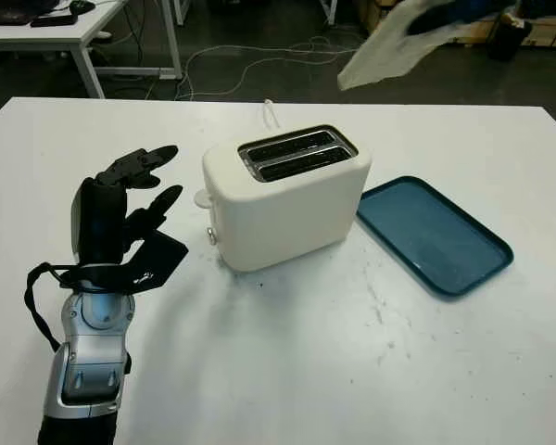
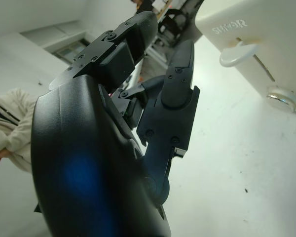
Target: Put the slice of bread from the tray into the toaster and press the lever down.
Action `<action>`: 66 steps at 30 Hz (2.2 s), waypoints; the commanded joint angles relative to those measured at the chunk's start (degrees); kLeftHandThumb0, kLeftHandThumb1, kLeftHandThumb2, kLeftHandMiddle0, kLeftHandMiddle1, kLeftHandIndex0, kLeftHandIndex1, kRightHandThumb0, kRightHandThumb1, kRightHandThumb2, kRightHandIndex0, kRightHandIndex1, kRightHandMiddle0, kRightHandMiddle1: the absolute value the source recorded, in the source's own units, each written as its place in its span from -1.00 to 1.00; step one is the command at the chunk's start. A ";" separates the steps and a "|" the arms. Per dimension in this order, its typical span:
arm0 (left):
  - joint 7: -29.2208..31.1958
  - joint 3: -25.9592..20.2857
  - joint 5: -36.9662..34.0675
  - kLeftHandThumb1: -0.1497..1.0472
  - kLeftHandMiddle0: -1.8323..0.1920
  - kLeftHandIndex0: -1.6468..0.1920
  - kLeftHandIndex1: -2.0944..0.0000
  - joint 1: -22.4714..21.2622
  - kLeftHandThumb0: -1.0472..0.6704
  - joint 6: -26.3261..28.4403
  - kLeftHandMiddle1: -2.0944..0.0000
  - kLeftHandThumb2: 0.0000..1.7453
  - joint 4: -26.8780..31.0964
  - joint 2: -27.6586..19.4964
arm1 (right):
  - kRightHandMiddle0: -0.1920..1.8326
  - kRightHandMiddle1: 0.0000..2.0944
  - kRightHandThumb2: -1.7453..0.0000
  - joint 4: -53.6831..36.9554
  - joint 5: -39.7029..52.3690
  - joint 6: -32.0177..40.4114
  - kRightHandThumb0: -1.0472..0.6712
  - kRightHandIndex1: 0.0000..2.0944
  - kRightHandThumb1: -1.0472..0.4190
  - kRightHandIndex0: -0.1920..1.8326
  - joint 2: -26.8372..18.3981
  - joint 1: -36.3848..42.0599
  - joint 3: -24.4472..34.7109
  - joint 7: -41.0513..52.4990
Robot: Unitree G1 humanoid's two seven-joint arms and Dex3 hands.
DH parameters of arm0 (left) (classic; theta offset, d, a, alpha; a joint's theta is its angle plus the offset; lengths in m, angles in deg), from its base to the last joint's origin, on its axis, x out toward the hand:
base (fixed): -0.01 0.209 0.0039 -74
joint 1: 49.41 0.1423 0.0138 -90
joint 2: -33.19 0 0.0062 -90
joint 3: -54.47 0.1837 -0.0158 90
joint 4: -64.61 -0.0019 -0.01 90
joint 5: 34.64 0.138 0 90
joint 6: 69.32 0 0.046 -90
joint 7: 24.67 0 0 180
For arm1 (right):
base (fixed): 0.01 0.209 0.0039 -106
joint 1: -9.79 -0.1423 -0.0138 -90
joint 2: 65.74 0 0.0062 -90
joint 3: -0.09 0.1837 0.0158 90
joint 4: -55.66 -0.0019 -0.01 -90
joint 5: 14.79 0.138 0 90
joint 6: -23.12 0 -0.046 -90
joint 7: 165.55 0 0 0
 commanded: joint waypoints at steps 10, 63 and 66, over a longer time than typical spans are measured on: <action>-0.67 -0.03 0.24 0.79 0.25 -0.12 0.89 0.65 -0.10 -0.32 0.07 -0.93 0.15 0.32 | -0.12 0.59 0.74 8.74 -4.51 2.68 -0.39 0.67 -0.83 0.02 7.81 -2.66 -4.11 -2.07; -1.42 0.32 0.48 0.79 0.21 -0.14 0.91 0.93 -0.12 -0.88 0.13 -0.95 -0.18 0.34 | -0.09 0.66 0.76 7.48 -3.68 7.92 -0.33 0.67 -0.83 0.13 12.86 -0.52 -4.94 7.97; -1.45 0.38 0.65 0.79 0.20 -0.14 0.91 0.94 -0.11 -0.90 0.13 -0.95 -0.20 0.31 | -0.11 0.64 0.78 7.53 -3.92 8.53 -0.31 0.67 -0.83 0.09 12.84 -0.20 -5.08 7.71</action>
